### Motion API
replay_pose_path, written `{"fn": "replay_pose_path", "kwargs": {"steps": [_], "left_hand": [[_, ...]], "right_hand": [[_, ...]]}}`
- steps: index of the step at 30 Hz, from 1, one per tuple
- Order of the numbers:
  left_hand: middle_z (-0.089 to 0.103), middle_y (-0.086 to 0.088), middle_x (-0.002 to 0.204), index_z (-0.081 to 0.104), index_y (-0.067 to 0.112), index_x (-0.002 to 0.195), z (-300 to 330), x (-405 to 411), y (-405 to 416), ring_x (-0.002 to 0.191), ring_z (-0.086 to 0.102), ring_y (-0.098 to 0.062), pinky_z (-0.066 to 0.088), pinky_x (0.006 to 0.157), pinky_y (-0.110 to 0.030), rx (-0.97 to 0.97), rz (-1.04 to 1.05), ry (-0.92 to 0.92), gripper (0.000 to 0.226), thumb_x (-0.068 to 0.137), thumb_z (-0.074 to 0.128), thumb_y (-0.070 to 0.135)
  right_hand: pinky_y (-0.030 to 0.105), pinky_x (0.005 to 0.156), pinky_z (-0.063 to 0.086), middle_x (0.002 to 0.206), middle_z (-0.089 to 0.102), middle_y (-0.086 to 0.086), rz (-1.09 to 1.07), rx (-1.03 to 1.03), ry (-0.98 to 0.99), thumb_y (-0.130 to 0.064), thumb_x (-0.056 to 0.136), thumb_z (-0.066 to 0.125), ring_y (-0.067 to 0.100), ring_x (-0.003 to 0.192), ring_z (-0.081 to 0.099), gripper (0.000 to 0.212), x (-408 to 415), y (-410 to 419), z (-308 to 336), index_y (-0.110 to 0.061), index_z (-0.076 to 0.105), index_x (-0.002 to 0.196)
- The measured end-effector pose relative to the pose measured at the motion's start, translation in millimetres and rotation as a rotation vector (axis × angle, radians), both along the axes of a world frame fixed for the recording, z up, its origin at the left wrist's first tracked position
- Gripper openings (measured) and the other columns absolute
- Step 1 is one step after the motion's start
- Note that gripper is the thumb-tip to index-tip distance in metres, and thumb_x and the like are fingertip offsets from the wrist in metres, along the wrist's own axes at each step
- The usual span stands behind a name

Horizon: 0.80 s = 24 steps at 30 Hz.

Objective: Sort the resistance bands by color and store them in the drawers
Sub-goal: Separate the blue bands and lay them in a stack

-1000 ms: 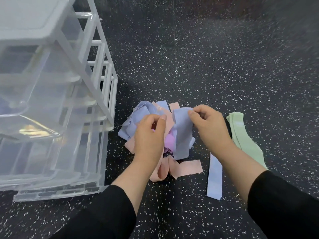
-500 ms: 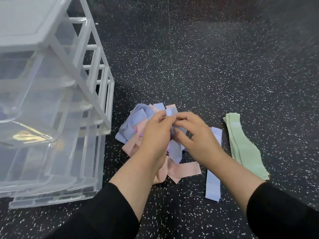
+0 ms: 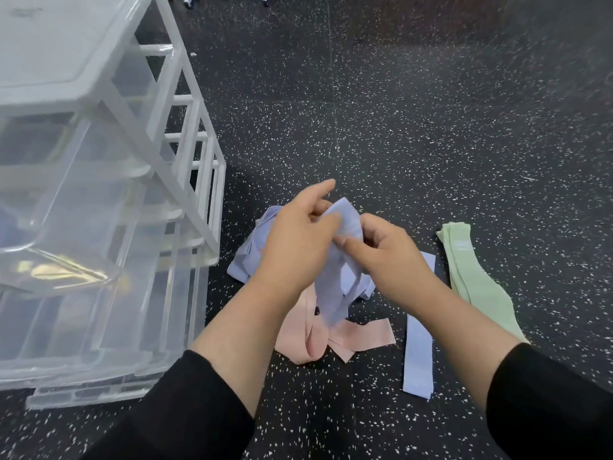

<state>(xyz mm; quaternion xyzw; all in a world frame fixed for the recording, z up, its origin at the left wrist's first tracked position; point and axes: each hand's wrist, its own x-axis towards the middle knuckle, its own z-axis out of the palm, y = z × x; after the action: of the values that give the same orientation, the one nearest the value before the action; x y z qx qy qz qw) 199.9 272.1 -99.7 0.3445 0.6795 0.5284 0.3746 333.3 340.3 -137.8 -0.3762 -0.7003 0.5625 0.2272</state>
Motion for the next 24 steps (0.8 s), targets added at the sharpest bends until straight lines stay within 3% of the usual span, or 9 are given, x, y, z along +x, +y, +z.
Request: {"fn": "replay_pose_path", "kwargs": {"steps": [4, 6, 10, 13, 16, 19, 21, 24], "left_hand": [[0.071, -0.006, 0.098, 0.070, 0.016, 0.113, -13.3, -6.5, -1.1, 0.089, 0.067, -0.018, 0.057, 0.096, -0.046, -0.042, 0.139, -0.159, 0.019, 0.093, 0.070, 0.017], [0.074, -0.008, 0.095, 0.072, 0.011, 0.098, -15.2, -8.1, -1.3, 0.087, 0.069, -0.020, 0.057, 0.097, -0.050, -0.048, 0.126, -0.235, 0.006, 0.095, 0.068, 0.015], [0.072, -0.009, 0.089, 0.073, 0.021, 0.081, -14.1, -11.7, 4.9, 0.086, 0.065, -0.023, 0.054, 0.097, -0.053, -0.008, 0.120, -0.218, 0.014, 0.093, 0.066, 0.016], [0.074, -0.018, 0.093, 0.073, 0.022, 0.081, -8.5, -10.4, 8.1, 0.085, 0.067, -0.027, 0.056, 0.093, -0.052, 0.058, 0.095, -0.242, 0.017, 0.094, 0.064, 0.016], [0.075, -0.010, 0.092, 0.074, 0.020, 0.091, -3.3, -6.0, 10.4, 0.082, 0.067, -0.021, 0.056, 0.091, -0.045, 0.100, 0.090, -0.284, 0.016, 0.099, 0.061, 0.016], [0.076, -0.009, 0.105, 0.073, 0.017, 0.111, 0.3, 0.3, 11.1, 0.090, 0.068, -0.016, 0.057, 0.094, -0.037, 0.104, 0.064, -0.327, 0.015, 0.098, 0.066, 0.022], [0.076, -0.010, 0.102, 0.074, 0.011, 0.110, 3.8, 4.3, 11.1, 0.091, 0.068, -0.015, 0.056, 0.094, -0.035, 0.115, 0.063, -0.322, 0.021, 0.094, 0.071, 0.023], [0.076, -0.010, 0.105, 0.076, 0.009, 0.105, 9.7, 8.8, 9.0, 0.100, 0.072, -0.021, 0.057, 0.096, -0.035, 0.131, 0.003, -0.333, 0.030, 0.089, 0.072, 0.034]], "right_hand": [[0.032, 0.068, 0.048, 0.082, 0.072, 0.000, -0.064, -0.052, 0.080, -0.015, 0.096, 0.068, 0.010, 0.073, 0.061, 0.007, -1.8, 6.1, 0.8, -0.020, 0.072, 0.093], [0.033, 0.070, 0.047, 0.084, 0.073, 0.001, -0.068, -0.046, 0.072, -0.016, 0.094, 0.071, 0.011, 0.075, 0.061, 0.007, -2.0, 8.3, 0.9, -0.022, 0.072, 0.094], [0.046, 0.082, 0.055, 0.100, 0.075, 0.007, -0.072, -0.032, 0.048, -0.020, 0.091, 0.074, 0.024, 0.089, 0.070, 0.018, -3.3, 10.5, -2.8, -0.019, 0.070, 0.108], [0.031, 0.081, 0.053, 0.102, 0.074, -0.003, -0.067, -0.062, 0.053, -0.023, 0.096, 0.069, 0.010, 0.088, 0.067, 0.014, -3.3, 10.5, -3.3, -0.025, 0.066, 0.110], [0.019, 0.071, 0.046, 0.095, 0.071, -0.009, -0.085, -0.002, 0.002, -0.028, 0.103, 0.056, 0.003, 0.081, 0.059, 0.011, -4.3, 10.9, -1.4, -0.026, 0.066, 0.106], [0.031, 0.077, 0.049, 0.097, 0.072, 0.000, -0.114, 0.025, 0.022, -0.029, 0.102, 0.058, 0.007, 0.083, 0.061, 0.009, -6.9, 11.5, 2.3, -0.028, 0.067, 0.105], [0.039, 0.075, 0.048, 0.094, 0.070, 0.007, -0.116, 0.020, 0.046, -0.028, 0.099, 0.063, 0.010, 0.079, 0.057, 0.008, -6.4, 11.9, 4.9, -0.023, 0.067, 0.103], [0.040, 0.075, 0.047, 0.089, 0.070, 0.004, -0.177, 0.026, 0.078, -0.025, 0.094, 0.070, 0.013, 0.077, 0.058, 0.004, -2.8, 16.0, 7.9, -0.024, 0.068, 0.097]]}}
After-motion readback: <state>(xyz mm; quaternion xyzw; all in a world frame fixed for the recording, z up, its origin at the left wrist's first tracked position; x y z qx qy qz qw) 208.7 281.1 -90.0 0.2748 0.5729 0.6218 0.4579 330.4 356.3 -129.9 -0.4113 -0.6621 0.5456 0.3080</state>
